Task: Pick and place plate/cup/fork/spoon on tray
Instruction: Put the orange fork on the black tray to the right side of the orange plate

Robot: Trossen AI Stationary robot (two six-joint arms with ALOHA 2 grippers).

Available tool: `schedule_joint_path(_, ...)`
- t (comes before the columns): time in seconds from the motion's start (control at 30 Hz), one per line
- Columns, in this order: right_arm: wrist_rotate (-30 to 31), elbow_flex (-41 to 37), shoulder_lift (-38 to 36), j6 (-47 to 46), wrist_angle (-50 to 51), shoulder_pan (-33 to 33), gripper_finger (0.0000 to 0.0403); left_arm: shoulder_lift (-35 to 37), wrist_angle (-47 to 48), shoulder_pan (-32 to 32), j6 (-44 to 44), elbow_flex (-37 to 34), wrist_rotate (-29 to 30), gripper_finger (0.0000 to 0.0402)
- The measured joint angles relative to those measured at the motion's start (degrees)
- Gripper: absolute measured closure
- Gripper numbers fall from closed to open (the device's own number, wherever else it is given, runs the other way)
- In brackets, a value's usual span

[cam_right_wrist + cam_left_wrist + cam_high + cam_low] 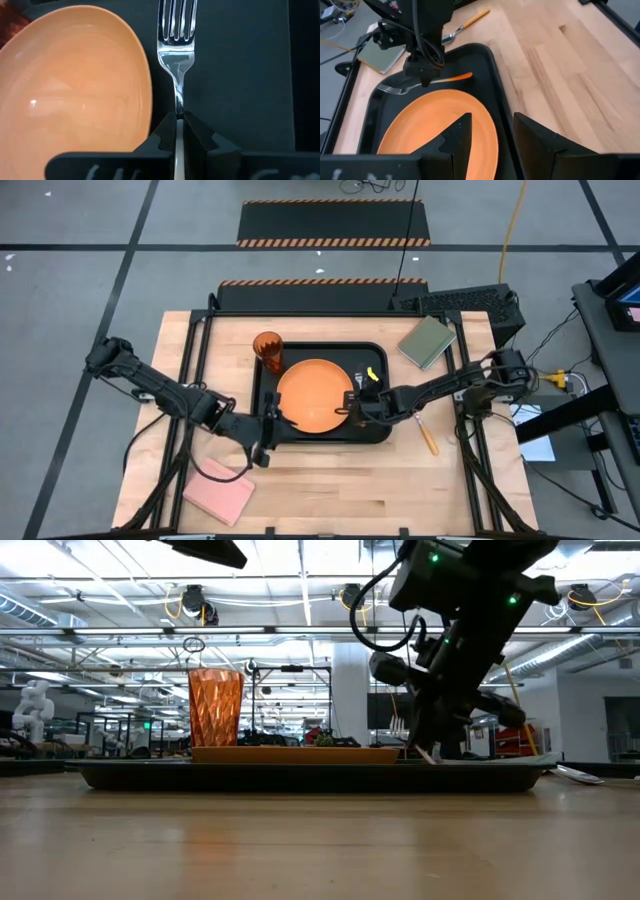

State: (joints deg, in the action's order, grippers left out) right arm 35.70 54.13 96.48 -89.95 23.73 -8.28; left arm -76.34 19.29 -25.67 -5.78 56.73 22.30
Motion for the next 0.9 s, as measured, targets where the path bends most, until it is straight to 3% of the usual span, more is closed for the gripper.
schedule_joint_path(0.53,-4.25,0.00,0.06,2.68,-1.15,2.65,0.0397,0.00,1.58,0.63,0.25,0.00,-0.02,0.0252)
schedule_joint_path(0.9,-7.23,0.02,5.19,4.24,-3.05,5.19,0.0396,-0.02,1.67,0.63,0.48,0.07,0.00,0.0252)
